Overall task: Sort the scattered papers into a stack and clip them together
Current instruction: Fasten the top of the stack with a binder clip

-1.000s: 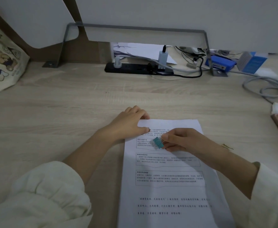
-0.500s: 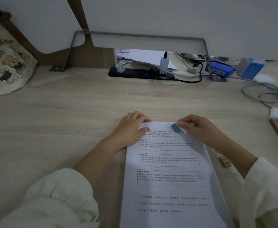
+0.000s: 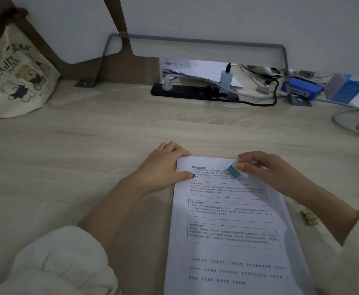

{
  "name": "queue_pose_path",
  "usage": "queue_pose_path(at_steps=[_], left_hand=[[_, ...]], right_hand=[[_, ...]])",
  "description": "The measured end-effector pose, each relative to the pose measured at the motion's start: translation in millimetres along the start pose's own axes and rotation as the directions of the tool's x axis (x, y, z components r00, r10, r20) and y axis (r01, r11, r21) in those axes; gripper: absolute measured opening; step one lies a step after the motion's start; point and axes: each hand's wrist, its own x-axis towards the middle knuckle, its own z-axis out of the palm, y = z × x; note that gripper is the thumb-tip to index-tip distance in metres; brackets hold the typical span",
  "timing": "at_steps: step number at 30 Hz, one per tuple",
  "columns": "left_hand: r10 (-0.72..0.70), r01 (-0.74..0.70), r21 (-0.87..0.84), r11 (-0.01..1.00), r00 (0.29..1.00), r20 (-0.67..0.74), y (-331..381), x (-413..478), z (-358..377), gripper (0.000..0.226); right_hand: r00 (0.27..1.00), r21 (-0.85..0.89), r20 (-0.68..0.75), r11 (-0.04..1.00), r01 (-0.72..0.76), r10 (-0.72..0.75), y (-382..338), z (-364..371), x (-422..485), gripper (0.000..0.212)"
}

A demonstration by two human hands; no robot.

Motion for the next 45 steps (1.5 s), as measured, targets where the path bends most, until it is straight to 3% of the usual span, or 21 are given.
queue_pose_path(at_steps=[8, 12, 16, 18, 21, 25, 30, 33, 35, 38, 40, 45], left_hand=[[0.005, -0.006, -0.007, 1.0, 0.998, -0.056, -1.9, 2.0, 7.3, 0.043], [-0.002, -0.001, -0.032, 0.999, 0.997, -0.08, -2.3, 3.4, 9.8, 0.038], [-0.074, 0.078, 0.019, 0.997, 0.987, -0.141, 4.3, 9.5, 12.9, 0.029], [-0.087, 0.095, 0.078, 0.992, 0.991, -0.106, 8.4, 15.4, 9.0, 0.031], [-0.135, 0.132, 0.045, 0.99, 0.989, 0.06, 13.1, 24.1, -4.2, 0.042], [-0.184, 0.183, 0.023, 0.983, 0.961, 0.205, 17.5, 34.4, -12.7, 0.042], [-0.199, 0.218, -0.05, 0.975, 0.947, 0.251, 24.1, 38.5, -15.1, 0.037], [-0.224, 0.258, -0.153, 0.954, 0.952, 0.209, 20.8, 34.7, -14.6, 0.034], [-0.274, 0.302, -0.37, 0.879, 0.953, 0.126, 13.7, 25.8, -7.2, 0.029], [-0.39, 0.311, -0.739, 0.597, 0.918, 0.072, 9.0, 3.9, 5.9, 0.026], [-0.406, 0.305, -0.813, 0.496, 0.909, 0.094, 12.0, -7.5, 12.2, 0.023], [-0.468, 0.322, -0.844, 0.429, 0.878, 0.097, 19.6, -15.6, 23.8, 0.027]], right_hand=[[0.996, 0.04, -0.072, 0.998, 0.05, -0.047, -0.8, -5.2, -8.1, 0.016], [0.999, 0.078, 0.031, 0.996, 0.041, -0.043, 6.6, -2.4, -12.8, 0.014], [0.999, 0.092, 0.042, 0.996, 0.021, -0.025, 12.4, 0.3, -12.4, 0.016], [0.999, 0.109, 0.044, 0.994, 0.007, -0.012, 12.3, -0.5, -11.9, 0.02], [0.999, 0.079, 0.037, 0.997, 0.01, -0.013, 13.0, -1.0, -10.9, 0.026], [1.0, 0.078, 0.023, 0.997, 0.018, -0.02, 14.2, -0.3, -10.2, 0.027], [1.0, 0.079, 0.009, 0.997, 0.025, -0.026, 14.0, 1.5, -10.9, 0.022], [1.0, 0.074, 0.008, 0.997, 0.027, -0.028, 14.4, 1.7, -10.6, 0.02], [0.999, 0.083, 0.008, 0.996, 0.031, -0.032, 15.1, 2.4, -10.8, 0.017], [0.999, 0.075, 0.012, 0.997, 0.033, -0.034, 15.2, 2.4, -11.4, 0.015], [0.999, 0.082, 0.016, 0.996, 0.028, -0.029, 14.8, 1.8, -12.0, 0.013], [1.0, 0.085, 0.011, 0.996, 0.027, -0.028, 14.2, 2.7, -12.5, 0.009]])
